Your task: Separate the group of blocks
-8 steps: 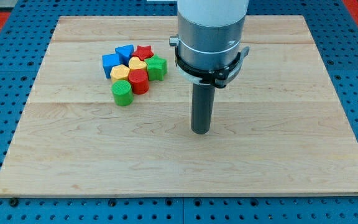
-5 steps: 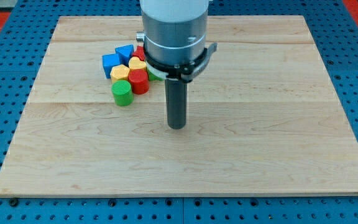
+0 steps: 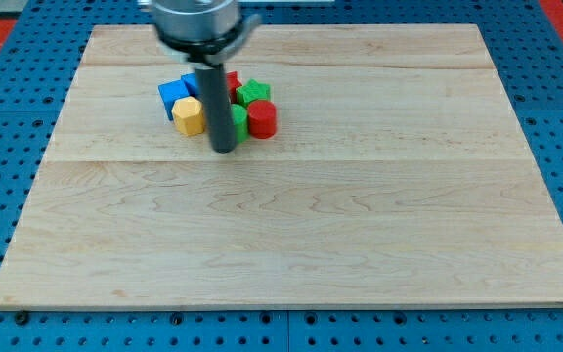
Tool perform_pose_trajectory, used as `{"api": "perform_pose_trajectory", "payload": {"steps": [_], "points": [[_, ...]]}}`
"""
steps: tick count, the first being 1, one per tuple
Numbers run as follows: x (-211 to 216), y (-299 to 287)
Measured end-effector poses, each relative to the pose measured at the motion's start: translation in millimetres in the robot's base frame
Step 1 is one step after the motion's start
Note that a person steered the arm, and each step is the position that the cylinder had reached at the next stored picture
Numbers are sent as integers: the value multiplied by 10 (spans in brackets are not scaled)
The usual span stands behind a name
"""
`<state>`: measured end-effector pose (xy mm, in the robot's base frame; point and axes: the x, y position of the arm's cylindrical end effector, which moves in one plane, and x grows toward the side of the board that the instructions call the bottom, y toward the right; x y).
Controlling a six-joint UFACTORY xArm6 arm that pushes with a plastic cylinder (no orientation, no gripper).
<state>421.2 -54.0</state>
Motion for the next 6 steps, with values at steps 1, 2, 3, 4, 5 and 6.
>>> {"api": "perform_pose_trajectory", "payload": {"steps": [1,2,3,4,5,6], "points": [[-30,186],[383,237],[124,1044],[-876,1085],[-1457,516],[-1141,-25]]}}
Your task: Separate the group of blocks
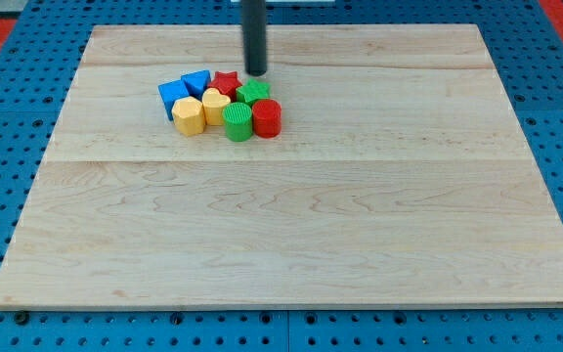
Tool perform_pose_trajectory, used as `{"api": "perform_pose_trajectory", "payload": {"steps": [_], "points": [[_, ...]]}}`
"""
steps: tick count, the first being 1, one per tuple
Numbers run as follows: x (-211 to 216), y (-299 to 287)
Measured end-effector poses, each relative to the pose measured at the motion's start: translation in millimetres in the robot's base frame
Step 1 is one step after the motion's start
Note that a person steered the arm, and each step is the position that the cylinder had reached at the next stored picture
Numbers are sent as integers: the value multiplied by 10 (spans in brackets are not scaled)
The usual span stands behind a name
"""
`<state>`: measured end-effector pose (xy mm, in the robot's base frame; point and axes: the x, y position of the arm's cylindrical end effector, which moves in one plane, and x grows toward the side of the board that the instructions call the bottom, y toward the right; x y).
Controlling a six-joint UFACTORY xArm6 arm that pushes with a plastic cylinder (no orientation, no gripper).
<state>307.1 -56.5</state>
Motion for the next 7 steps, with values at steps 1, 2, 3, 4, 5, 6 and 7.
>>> {"api": "perform_pose_trajectory", "payload": {"steps": [1,2,3,4,5,6,7], "points": [[208,-250],[23,-572],[44,-844],[275,-874],[588,-392],[493,-287],[505,-172]]}}
